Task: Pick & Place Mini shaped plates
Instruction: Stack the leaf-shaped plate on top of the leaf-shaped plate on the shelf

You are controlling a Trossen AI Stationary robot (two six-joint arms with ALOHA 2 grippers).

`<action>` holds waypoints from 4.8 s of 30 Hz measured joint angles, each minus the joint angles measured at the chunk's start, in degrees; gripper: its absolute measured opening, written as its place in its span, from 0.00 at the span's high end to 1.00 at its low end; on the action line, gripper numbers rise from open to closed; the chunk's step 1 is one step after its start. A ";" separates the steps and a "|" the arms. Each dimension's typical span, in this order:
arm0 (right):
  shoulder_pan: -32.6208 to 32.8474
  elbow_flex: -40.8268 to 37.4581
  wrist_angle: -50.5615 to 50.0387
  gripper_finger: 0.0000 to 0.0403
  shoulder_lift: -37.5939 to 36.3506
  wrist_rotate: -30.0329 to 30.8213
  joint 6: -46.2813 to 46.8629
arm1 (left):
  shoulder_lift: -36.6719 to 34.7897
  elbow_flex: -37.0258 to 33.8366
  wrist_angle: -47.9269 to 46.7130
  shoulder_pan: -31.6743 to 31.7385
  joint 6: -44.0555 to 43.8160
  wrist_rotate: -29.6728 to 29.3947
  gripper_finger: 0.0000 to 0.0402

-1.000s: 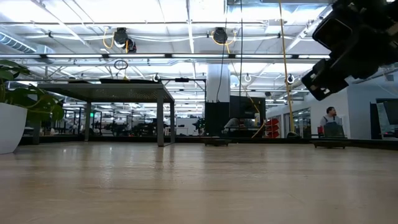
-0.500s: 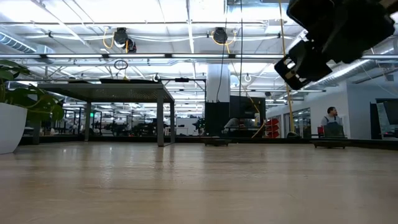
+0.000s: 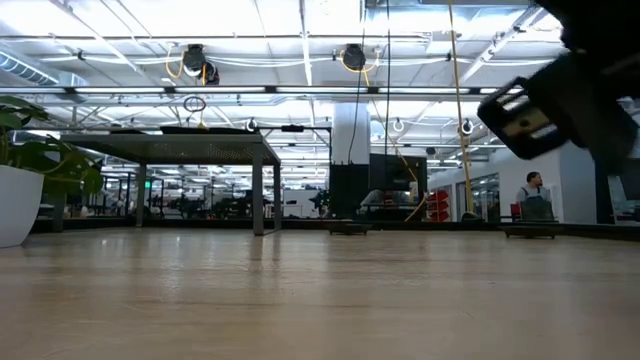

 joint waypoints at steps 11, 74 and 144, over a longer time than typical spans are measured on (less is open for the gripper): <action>2.84 0.03 0.05 0.64 7.50 2.30 4.51 | 0.00 0.00 -0.40 -3.36 0.11 -0.05 0.58; -39.33 8.58 -4.93 0.55 0.23 1.89 -7.38 | 0.02 0.00 -3.13 -4.86 9.61 -7.49 0.58; -32.37 -38.29 -10.06 0.69 -73.44 8.09 1.53 | 30.62 -5.62 -23.76 9.87 36.10 -11.68 0.84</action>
